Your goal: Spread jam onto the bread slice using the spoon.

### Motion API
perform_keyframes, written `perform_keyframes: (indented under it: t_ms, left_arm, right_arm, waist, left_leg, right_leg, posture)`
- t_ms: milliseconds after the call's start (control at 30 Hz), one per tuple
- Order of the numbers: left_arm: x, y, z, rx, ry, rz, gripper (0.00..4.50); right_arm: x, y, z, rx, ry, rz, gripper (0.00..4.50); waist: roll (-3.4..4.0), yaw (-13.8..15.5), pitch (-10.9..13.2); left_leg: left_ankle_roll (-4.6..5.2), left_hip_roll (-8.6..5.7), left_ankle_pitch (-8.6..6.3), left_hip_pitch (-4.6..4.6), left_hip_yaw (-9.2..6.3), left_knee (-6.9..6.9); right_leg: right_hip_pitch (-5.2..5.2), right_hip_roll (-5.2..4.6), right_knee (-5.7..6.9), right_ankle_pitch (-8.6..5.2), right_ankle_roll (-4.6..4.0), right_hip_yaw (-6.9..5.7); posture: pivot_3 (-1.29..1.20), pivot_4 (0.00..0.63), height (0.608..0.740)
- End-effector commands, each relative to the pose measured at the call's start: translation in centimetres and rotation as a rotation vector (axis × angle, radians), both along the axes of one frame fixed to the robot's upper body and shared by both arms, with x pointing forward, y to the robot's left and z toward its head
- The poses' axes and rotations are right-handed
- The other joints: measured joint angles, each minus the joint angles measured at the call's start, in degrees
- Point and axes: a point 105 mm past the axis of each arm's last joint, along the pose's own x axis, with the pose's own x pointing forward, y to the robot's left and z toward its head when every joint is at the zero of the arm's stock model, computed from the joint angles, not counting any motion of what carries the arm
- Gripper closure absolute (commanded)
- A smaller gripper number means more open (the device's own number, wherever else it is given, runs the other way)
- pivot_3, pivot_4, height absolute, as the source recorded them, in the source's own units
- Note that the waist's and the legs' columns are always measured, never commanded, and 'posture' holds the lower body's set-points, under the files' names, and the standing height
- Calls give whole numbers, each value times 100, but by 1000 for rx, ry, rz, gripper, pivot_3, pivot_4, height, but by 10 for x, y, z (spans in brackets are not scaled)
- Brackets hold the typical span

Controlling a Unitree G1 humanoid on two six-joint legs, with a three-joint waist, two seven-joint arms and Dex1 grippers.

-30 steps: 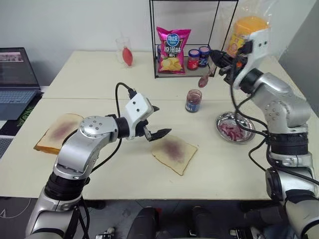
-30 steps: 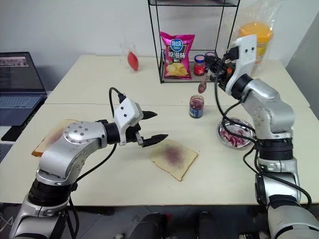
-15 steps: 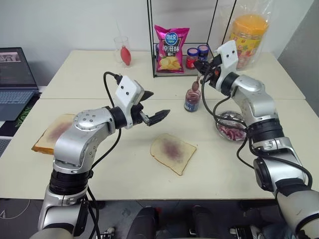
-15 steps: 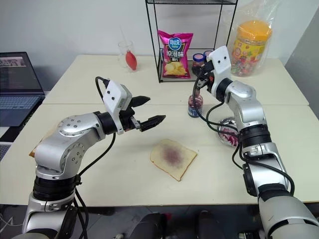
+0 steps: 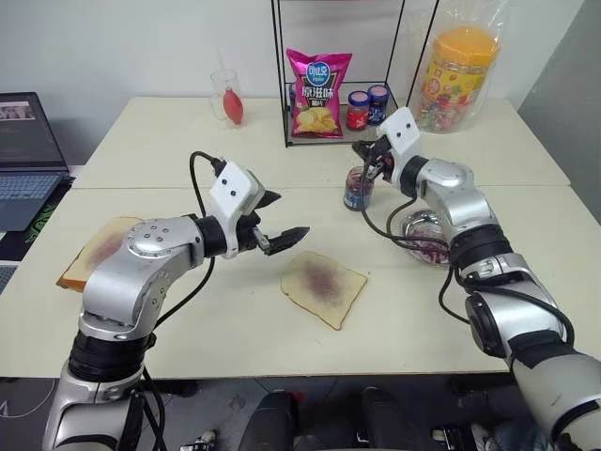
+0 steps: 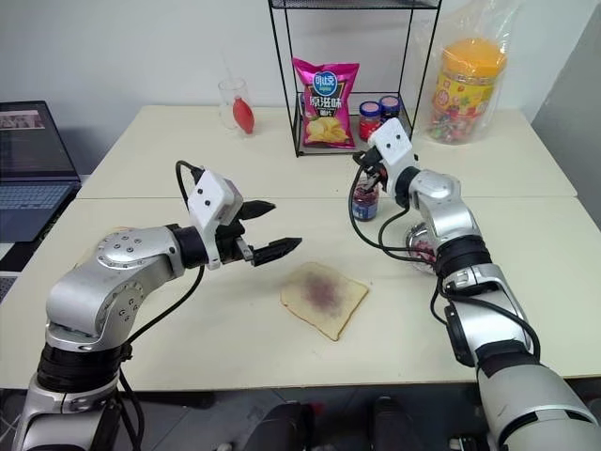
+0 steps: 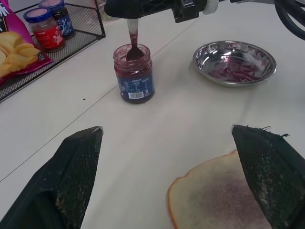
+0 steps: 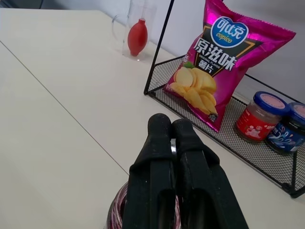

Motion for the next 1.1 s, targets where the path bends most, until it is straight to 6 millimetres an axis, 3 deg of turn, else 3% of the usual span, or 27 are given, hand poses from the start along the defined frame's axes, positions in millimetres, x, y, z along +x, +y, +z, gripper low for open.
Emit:
perform_keyframes:
  t_ms: [33,367,600,1100]
  left_arm:
    - [-2,-1,0,29,-25,-8,0]
    - [-2,0,-7,36,-22,-3,0]
    - [-1,1,-9,37,-21,-4,0]
    - [0,-1,-8,31,-24,-15,0]
  right_arm:
    - [4,7,15,-32,-69,-6,4486]
    - [11,12,2,69,52,-47,4486]
    - [14,8,8,285,169,-85,4486]
    - [17,-4,26,515,259,-123,4486]
  waist:
    - [0,-8,0]
    - [0,-47,0]
    - [0,-48,0]
    - [0,-51,0]
  left_leg:
    - [0,0,0,0,-1,-1]
    - [-2,1,1,4,-1,-1]
    - [-3,1,2,8,0,-1]
    - [-2,1,1,8,1,-2]
  right_leg:
    - [0,0,0,0,0,0]
    - [0,-1,7,0,-1,4]
    - [0,-1,14,0,-1,5]
    - [0,-1,14,0,-2,5]
  posture:
    - [0,150,740]
    - [0,150,740]
    - [0,150,740]
    - [0,150,740]
